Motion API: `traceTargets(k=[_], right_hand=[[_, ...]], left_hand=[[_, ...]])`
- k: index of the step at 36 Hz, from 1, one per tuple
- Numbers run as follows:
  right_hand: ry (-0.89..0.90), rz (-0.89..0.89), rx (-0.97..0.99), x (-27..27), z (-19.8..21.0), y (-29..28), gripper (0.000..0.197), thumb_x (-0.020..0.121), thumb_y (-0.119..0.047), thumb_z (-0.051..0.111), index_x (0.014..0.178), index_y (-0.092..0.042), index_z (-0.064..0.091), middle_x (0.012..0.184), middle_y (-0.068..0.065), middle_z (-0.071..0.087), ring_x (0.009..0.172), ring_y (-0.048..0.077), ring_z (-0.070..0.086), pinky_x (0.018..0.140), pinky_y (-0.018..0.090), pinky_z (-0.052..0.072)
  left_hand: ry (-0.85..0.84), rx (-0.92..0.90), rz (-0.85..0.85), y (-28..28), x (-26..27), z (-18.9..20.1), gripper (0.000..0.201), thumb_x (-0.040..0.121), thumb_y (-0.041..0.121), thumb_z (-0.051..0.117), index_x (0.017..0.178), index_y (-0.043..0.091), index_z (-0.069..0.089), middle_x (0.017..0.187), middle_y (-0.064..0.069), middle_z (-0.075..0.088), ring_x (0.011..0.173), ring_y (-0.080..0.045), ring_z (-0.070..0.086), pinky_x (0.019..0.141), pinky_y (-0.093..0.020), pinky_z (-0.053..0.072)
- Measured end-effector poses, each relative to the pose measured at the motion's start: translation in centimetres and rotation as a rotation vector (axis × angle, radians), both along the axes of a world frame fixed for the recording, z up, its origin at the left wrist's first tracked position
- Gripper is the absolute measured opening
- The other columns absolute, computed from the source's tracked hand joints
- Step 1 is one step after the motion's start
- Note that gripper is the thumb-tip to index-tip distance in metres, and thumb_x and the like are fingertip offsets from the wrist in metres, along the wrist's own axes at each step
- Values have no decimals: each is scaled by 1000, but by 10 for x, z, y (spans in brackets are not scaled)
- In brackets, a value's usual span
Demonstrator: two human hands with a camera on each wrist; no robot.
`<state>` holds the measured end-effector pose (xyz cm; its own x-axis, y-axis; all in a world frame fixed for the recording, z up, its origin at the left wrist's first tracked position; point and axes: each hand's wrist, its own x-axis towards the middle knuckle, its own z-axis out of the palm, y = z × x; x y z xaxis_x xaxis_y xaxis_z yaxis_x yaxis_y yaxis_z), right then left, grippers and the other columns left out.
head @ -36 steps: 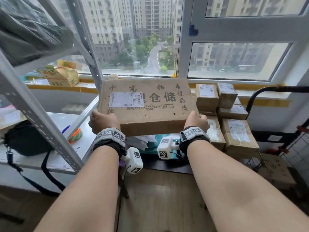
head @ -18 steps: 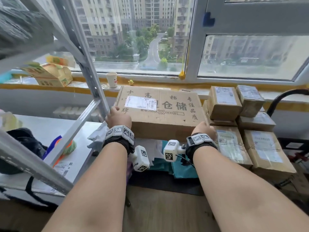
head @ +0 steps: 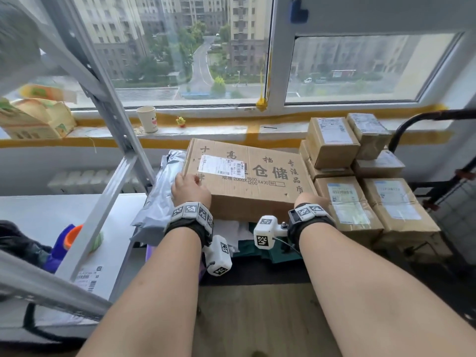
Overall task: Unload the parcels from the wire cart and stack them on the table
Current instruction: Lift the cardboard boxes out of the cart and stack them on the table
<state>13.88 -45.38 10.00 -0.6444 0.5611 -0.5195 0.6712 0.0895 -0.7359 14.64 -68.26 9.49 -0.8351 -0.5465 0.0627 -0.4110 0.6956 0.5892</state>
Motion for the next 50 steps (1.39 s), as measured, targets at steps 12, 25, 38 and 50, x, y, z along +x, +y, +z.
traceTargets(k=[12,25,38,50], right_hand=[[56,-90,171,10,14,2,40,91,-12,47,130,-3,49,138,18,47,128,34,45,105,42,33],[171,21,206,47,20,49,34,97,-14,42,123,1,58,124,18,60,113,32,57,78,34,43],[159,-28,385,108,19,196,33,96,-20,45,119,-4,63,124,15,60,112,33,57,84,30,43],[14,-50,359,157,-29,426,24,93,-14,48,111,-7,61,125,12,60,104,30,58,78,27,40]], left_hand=[[-73,-151,-60,15,12,24,49,91,25,44,140,26,43,157,-3,22,145,-24,13,116,-52,11],[83,-167,-277,93,31,40,43,91,28,46,134,26,50,146,-1,41,137,-21,31,116,-48,15],[63,-139,-659,267,64,46,45,92,25,44,136,20,48,138,-5,48,126,-26,40,108,-39,32],[-71,34,-812,495,97,5,44,91,16,42,134,19,49,134,-7,48,123,-26,46,99,-36,39]])
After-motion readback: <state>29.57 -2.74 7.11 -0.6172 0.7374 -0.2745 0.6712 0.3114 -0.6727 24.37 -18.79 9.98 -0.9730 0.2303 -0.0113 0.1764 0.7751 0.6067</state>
